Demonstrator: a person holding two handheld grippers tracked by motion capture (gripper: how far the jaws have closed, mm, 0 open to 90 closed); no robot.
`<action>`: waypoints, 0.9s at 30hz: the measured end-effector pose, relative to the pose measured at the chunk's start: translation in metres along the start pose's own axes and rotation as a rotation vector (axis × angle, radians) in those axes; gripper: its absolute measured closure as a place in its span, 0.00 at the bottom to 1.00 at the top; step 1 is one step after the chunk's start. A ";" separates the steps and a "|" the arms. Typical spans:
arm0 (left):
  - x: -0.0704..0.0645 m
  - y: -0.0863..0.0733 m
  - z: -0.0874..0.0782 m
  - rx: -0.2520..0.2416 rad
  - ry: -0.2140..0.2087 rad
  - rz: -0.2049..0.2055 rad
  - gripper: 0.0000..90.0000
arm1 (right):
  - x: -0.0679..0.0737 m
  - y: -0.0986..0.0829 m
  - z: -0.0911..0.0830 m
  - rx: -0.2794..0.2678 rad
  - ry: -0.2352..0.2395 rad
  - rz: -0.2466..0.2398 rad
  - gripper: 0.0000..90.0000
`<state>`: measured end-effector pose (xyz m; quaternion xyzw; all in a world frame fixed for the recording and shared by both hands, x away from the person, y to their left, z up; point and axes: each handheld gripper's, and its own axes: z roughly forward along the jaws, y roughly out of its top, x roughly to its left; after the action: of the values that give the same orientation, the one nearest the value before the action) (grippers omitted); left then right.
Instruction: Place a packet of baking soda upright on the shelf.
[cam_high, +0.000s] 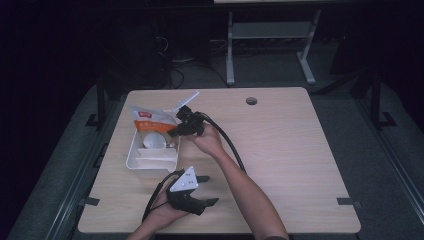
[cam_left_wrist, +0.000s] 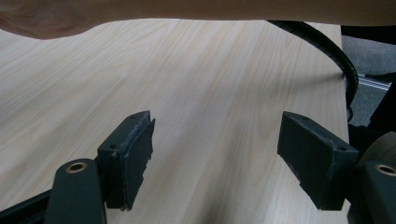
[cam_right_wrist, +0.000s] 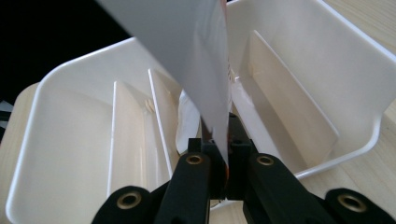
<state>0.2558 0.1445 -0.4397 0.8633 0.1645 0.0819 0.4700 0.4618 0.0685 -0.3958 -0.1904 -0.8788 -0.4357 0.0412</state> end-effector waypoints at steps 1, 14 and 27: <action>0.000 0.000 0.000 0.000 0.000 0.000 0.29 | 0.000 0.000 0.000 0.000 0.000 0.000 0.99; 0.004 0.000 -0.003 -0.009 0.021 -0.011 0.28 | 0.003 0.003 -0.012 -0.049 -0.008 -0.003 0.87; 0.006 0.000 -0.002 0.002 0.032 -0.013 0.27 | 0.003 -0.003 -0.036 -0.086 0.013 0.017 0.73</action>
<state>0.2606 0.1483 -0.4388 0.8613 0.1780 0.0925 0.4668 0.4544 0.0400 -0.3750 -0.1968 -0.8572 -0.4740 0.0424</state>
